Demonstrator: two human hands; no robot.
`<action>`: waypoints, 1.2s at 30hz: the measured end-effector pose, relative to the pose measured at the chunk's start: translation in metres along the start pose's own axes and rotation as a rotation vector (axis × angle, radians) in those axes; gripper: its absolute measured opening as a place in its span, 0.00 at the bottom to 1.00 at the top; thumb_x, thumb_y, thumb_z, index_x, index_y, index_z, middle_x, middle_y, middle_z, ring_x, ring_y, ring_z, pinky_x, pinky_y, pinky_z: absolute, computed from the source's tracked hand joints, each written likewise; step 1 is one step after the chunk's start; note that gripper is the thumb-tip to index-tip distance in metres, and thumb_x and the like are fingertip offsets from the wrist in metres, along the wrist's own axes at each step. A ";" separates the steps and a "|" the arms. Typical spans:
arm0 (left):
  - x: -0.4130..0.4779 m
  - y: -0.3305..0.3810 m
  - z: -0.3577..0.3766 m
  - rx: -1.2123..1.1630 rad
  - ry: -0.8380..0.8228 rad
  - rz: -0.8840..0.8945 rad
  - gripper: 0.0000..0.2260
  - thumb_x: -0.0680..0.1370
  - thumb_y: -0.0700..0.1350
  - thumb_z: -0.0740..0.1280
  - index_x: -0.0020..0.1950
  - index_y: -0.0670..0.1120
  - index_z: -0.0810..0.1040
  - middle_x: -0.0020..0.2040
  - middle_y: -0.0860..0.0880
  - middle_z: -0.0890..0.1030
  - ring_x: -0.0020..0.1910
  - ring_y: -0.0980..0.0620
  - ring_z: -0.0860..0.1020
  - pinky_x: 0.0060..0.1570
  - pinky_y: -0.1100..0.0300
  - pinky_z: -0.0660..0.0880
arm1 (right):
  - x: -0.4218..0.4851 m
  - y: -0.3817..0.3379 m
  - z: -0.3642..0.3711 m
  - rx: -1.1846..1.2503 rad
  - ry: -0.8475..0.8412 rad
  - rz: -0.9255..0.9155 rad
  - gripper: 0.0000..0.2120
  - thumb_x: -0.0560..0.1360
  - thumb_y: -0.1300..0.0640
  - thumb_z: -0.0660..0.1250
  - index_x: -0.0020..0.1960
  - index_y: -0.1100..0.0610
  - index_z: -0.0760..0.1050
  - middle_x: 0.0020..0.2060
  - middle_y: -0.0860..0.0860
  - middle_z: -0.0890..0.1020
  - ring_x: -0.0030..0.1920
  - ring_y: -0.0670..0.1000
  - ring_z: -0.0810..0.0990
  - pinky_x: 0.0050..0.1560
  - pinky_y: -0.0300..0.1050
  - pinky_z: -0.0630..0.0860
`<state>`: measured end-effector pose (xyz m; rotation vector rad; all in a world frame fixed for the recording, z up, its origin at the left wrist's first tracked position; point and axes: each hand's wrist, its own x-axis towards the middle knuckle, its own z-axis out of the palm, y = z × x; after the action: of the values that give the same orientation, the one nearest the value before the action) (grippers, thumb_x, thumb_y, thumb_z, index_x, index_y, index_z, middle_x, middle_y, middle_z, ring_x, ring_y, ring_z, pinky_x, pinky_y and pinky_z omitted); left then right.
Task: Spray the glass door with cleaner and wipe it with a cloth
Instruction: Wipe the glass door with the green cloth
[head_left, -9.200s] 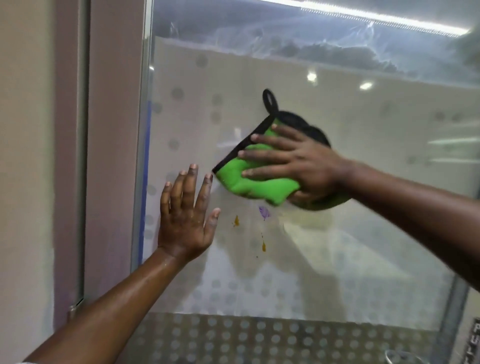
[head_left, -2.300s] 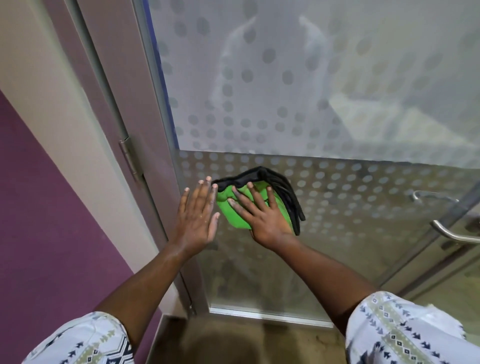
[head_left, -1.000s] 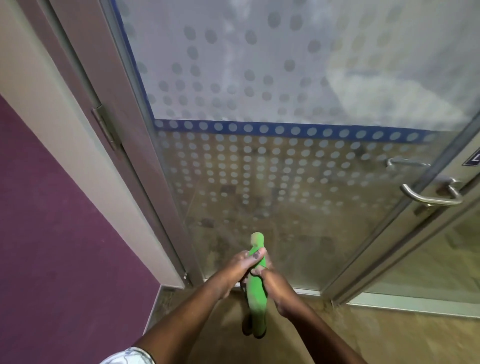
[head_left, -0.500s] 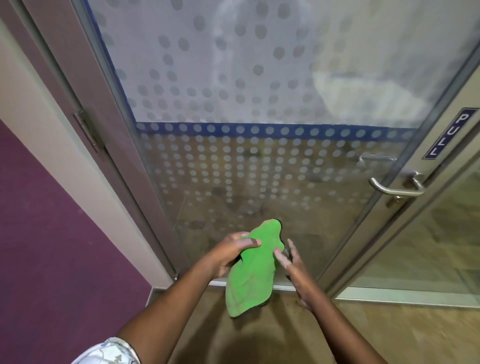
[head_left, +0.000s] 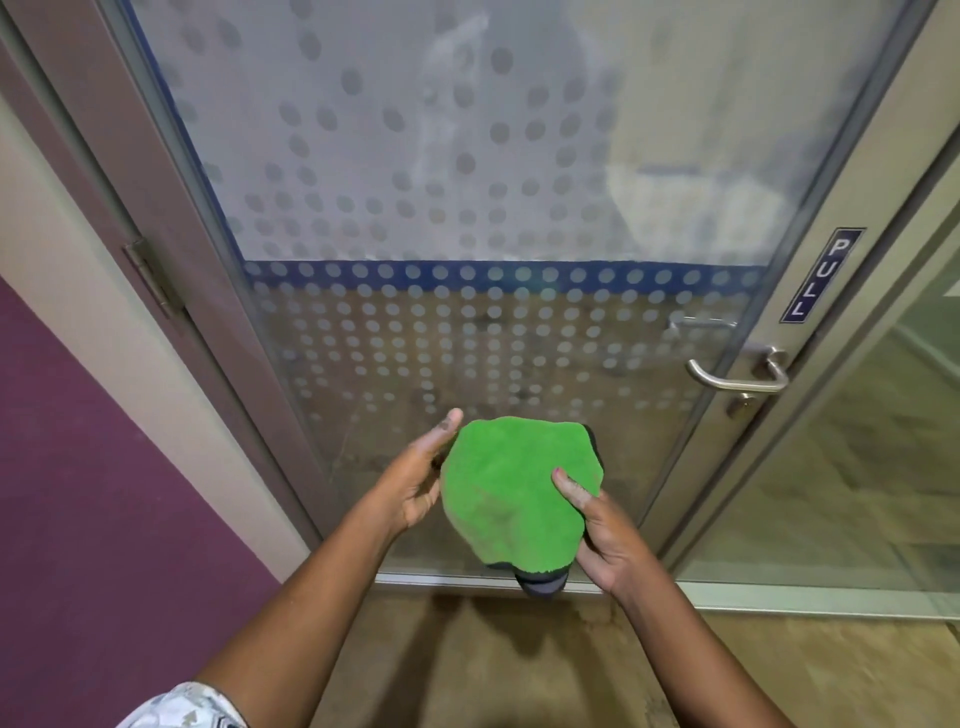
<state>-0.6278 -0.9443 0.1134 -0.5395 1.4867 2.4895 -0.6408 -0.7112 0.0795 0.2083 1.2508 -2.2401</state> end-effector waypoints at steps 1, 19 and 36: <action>-0.001 -0.007 0.000 -0.023 0.029 -0.005 0.22 0.75 0.59 0.71 0.55 0.41 0.84 0.52 0.41 0.85 0.45 0.45 0.85 0.46 0.51 0.85 | -0.002 -0.003 0.000 0.034 0.005 -0.006 0.24 0.72 0.58 0.74 0.68 0.61 0.79 0.63 0.61 0.84 0.64 0.61 0.83 0.69 0.63 0.76; -0.044 -0.055 0.039 0.275 0.037 0.095 0.19 0.80 0.34 0.67 0.66 0.53 0.81 0.62 0.50 0.82 0.49 0.56 0.84 0.47 0.64 0.81 | -0.053 -0.023 -0.036 -0.287 0.391 -0.086 0.37 0.78 0.60 0.73 0.82 0.57 0.59 0.73 0.62 0.74 0.67 0.61 0.79 0.70 0.60 0.76; -0.125 -0.047 0.034 1.538 0.010 0.425 0.17 0.70 0.56 0.78 0.54 0.51 0.81 0.55 0.47 0.72 0.60 0.47 0.71 0.61 0.58 0.70 | -0.143 -0.008 -0.020 -1.613 0.395 -0.392 0.22 0.62 0.45 0.84 0.53 0.50 0.83 0.60 0.55 0.72 0.67 0.56 0.73 0.65 0.45 0.74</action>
<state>-0.5044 -0.8898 0.1404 0.0962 2.9755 0.7950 -0.5288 -0.6347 0.1299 -0.2595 3.0029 -0.7849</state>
